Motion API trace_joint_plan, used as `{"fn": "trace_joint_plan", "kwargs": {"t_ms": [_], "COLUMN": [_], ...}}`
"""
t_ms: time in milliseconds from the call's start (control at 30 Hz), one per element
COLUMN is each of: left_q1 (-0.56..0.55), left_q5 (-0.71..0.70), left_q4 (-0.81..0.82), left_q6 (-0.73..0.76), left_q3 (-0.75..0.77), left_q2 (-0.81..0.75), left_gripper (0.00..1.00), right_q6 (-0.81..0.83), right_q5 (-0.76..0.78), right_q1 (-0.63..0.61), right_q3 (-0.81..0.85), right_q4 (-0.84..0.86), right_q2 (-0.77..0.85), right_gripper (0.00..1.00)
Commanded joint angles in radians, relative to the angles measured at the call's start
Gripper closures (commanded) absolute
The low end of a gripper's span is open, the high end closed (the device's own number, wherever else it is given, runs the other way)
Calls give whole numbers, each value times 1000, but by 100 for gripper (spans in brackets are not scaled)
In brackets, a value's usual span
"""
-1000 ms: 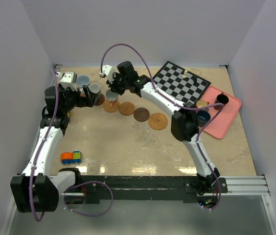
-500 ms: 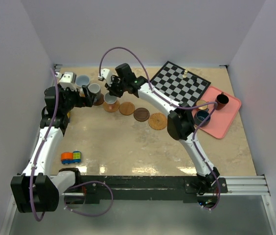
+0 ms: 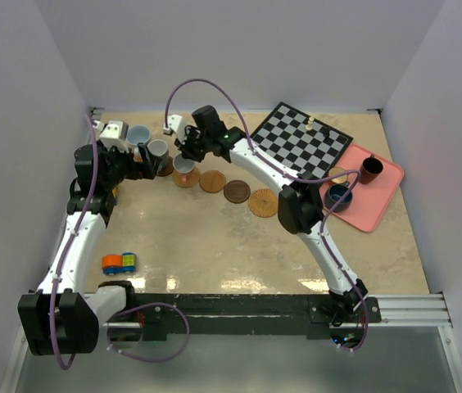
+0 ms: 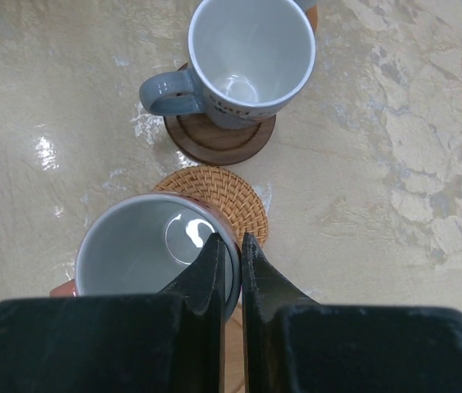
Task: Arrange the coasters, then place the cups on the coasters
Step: Place the cup on the coaster.
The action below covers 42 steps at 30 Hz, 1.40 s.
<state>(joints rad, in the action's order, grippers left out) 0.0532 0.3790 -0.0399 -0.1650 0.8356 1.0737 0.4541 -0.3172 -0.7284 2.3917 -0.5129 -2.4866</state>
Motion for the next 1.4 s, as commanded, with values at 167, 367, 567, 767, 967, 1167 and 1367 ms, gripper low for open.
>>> {"fn": "trace_joint_plan", "kwargs": {"t_ms": [167,367,567,767,967,1167,1367], "left_q1": [17,19,23,25,28,31,33], "left_q5": [28,31,35,40,44,49,54], "left_q4": [58,60,61,63,64,66,67], "left_q6": [-1,-1,-2,-2,-4,-4,-5], "left_q3": [-10,-9,-10,-12,-12,-13,-13], "left_q2": [0,-1,-1,-1,2,3,3], "left_gripper": [1,1,1,1,1,1,1], "right_q6": [9,9,11,26,32,29,26], "right_q5": [-36,-34,-37,-45,-39,-10,4], "right_q1": [1,3,6,6,6,7,6], "right_q3": [66,67,67,67,64,49,41], "right_q4": [42,47,51,44,45,65,89], "right_q2": [-12,-20,-24,-35,-44,-43,-40], "right_gripper": [100,100,100,100,100,93,71]}}
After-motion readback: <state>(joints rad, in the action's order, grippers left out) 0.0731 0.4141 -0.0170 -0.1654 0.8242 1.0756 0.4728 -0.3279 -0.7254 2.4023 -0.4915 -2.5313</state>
